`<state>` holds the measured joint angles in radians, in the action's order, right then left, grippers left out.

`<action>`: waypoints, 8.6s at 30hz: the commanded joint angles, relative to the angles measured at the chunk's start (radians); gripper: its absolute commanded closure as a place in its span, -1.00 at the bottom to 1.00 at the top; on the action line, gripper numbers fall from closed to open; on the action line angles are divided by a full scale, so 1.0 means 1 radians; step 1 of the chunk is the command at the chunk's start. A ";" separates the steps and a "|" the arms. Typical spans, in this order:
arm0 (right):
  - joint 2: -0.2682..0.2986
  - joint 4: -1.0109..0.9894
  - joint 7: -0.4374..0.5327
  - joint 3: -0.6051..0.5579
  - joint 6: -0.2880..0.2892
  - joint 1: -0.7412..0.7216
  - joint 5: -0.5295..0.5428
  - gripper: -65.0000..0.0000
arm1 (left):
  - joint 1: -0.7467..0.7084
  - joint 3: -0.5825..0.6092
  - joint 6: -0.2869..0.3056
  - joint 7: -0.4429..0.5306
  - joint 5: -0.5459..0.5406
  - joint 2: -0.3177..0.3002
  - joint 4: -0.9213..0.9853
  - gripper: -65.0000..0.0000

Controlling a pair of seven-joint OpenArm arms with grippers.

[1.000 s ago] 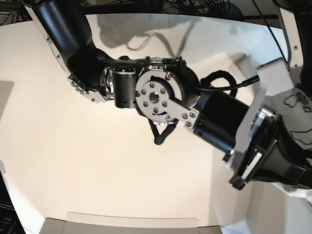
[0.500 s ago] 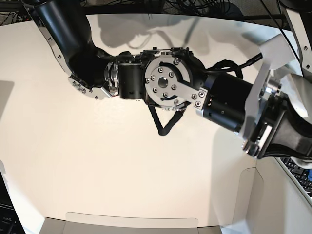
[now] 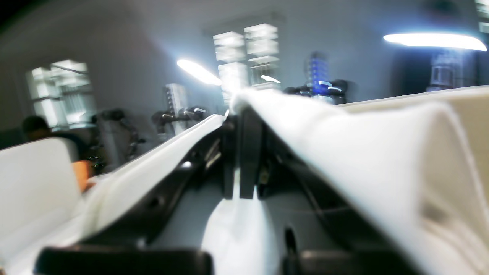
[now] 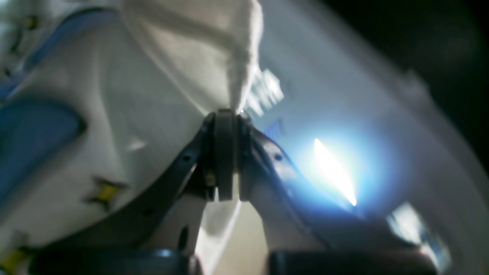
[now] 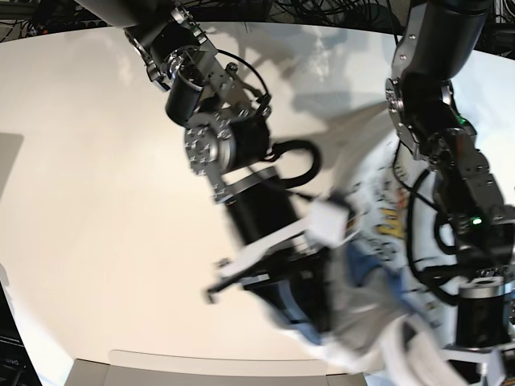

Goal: Layout the t-shirt on the table in an organized manner, then fold the t-shirt properly
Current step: 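Lower the shirt onto the table with both grippers, dragging it across, then open both grippers and release the shirt onto the table, then move the left gripper to the shirt's bunched edge and grasp it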

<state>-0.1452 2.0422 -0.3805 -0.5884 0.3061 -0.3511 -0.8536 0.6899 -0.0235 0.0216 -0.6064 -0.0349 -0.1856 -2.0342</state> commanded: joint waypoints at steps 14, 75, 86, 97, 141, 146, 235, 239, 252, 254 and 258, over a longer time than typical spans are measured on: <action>0.020 0.012 -0.150 0.381 -0.014 0.289 -0.002 1.00 | -0.071 0.211 -0.012 0.098 0.007 0.137 0.247 1.00; -0.012 0.016 -0.084 0.486 -0.147 0.732 0.058 1.00 | -0.042 0.810 -0.012 0.452 0.003 0.343 0.757 1.00; 0.065 0.012 -0.239 0.687 -0.144 0.786 0.434 1.00 | -0.042 1.066 -0.010 0.556 0.010 0.343 0.907 0.97; 0.216 0.012 -0.372 0.704 -0.144 0.777 0.643 0.23 | -0.106 1.186 -0.010 0.550 0.011 0.343 0.852 -0.02; 0.316 -0.004 -0.792 0.520 0.239 0.683 0.882 -0.09 | -0.876 0.178 -0.004 -0.014 0.005 -0.200 0.106 -0.02; 0.450 -0.004 -0.812 0.491 0.239 0.748 0.870 -0.09 | -0.890 0.176 -0.004 -0.014 0.011 -0.211 0.106 -0.02; 0.454 0.012 -0.808 0.631 0.241 0.693 0.871 -0.09 | -0.962 0.076 0.139 -0.333 -0.713 -0.578 -0.007 0.12; 0.460 0.012 -0.808 0.605 0.241 0.693 0.870 -0.09 | -1.016 0.251 0.134 -0.218 -0.552 -0.647 -0.010 0.12; 0.464 0.010 -0.808 0.562 0.241 0.697 0.870 -0.09 | -1.027 0.771 0.053 -0.200 0.367 -0.579 -0.004 0.12; 0.464 0.010 -0.808 0.562 0.241 0.699 0.870 -0.09 | -1.027 0.776 0.054 -0.200 0.415 -0.556 -0.001 0.12; 0.464 0.010 -0.808 0.562 0.241 0.700 0.870 -0.09 | -1.025 0.778 0.056 -0.198 0.465 -0.541 0.037 0.12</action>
<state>0.3099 2.0369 -1.1961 -0.0288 0.5438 0.3515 0.0208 -0.3374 0.7567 0.0784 -0.8055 0.4244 -0.7147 -1.9915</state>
